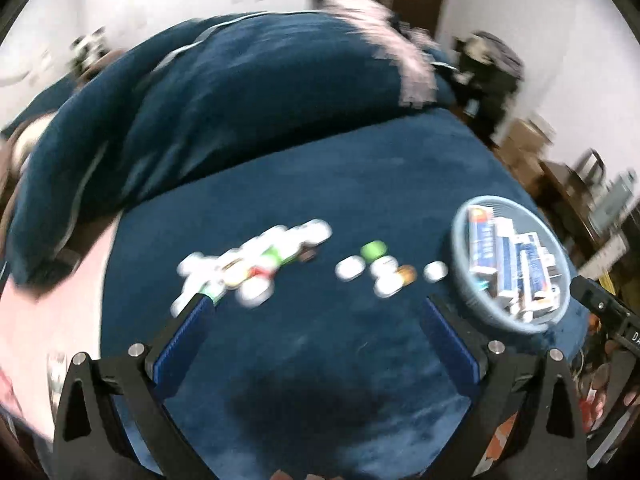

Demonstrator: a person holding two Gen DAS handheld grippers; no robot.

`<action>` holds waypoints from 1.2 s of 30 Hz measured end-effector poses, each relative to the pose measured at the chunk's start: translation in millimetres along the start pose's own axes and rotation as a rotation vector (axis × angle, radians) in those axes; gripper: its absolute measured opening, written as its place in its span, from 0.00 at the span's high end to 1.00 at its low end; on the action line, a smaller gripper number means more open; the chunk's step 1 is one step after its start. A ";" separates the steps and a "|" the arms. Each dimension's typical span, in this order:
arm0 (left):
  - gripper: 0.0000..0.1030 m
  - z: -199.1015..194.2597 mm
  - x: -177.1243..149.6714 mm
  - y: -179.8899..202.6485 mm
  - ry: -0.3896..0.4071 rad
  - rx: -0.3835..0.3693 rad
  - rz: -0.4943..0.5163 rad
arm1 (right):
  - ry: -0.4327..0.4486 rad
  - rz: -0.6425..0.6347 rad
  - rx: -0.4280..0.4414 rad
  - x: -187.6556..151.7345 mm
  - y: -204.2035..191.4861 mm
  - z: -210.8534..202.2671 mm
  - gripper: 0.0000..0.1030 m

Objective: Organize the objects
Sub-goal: 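Move both empty tools back over the remaining caps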

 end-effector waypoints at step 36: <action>0.01 40.3 -64.9 -55.1 -0.144 -0.147 -0.338 | -0.091 -0.345 -0.191 -60.6 -129.6 57.8 0.00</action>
Point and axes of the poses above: each gripper's, at about its wrist camera, not at the fingertips, and z roughly the way its jaws point, y to its right, x to its top, the point moved 3 cm from there along z, roughly the way its jaws point, and after that the axes turned 11 degrees about x, right-handed, at the moved point
